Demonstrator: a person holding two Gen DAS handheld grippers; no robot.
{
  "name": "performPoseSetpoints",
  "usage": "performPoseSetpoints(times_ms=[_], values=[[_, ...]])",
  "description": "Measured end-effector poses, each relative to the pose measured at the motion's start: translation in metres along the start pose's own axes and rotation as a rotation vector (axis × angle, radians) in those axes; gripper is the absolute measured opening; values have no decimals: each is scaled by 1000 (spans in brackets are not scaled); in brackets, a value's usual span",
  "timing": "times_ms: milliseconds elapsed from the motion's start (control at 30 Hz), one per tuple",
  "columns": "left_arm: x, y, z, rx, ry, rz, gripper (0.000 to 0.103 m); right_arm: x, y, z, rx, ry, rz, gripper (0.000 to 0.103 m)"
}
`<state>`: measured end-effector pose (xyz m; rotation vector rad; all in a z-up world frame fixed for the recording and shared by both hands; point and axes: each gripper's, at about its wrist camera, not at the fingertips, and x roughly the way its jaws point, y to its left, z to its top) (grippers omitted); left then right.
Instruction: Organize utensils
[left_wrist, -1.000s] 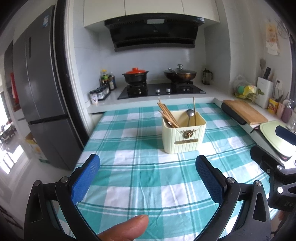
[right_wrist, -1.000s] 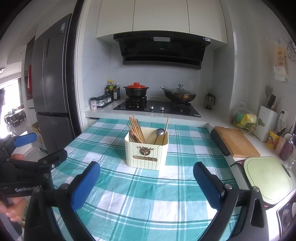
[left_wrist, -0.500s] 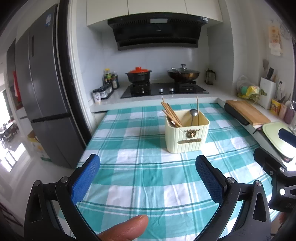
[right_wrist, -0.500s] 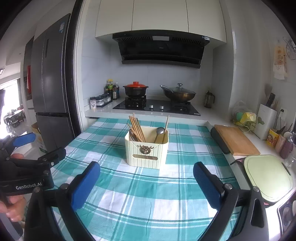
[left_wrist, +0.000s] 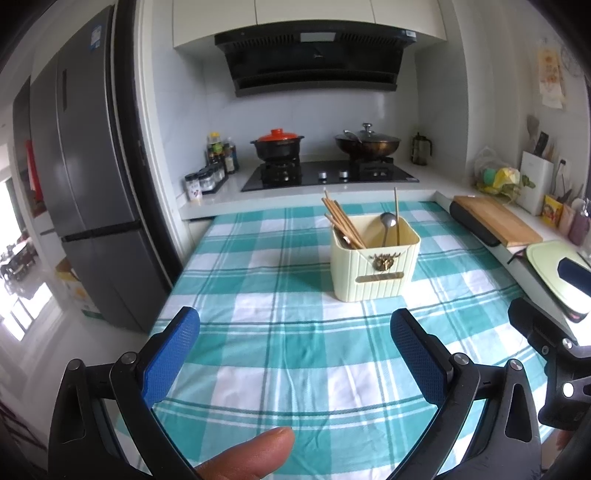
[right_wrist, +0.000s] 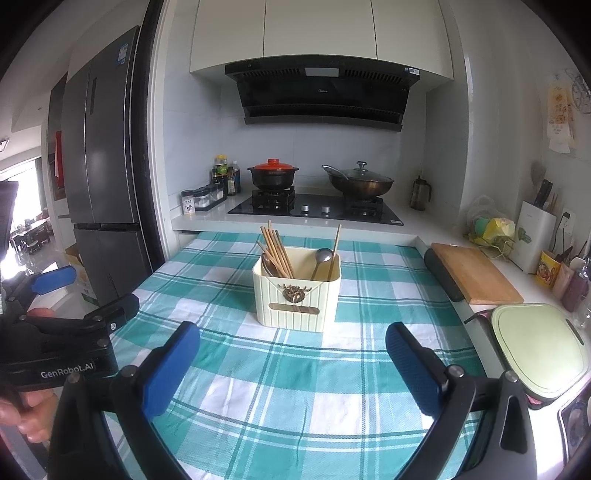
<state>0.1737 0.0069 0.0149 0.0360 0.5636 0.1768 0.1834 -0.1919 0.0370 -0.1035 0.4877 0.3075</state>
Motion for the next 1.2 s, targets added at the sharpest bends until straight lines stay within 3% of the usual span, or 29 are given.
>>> performPoseSetpoints(times_ms=[933, 1200], values=[[-6, -2, -1, -4, -3, -16, 103, 0, 5, -3, -10, 7, -10, 102], [-5, 5, -1, -45, -22, -39, 103, 7, 4, -8, -7, 31, -9, 102]])
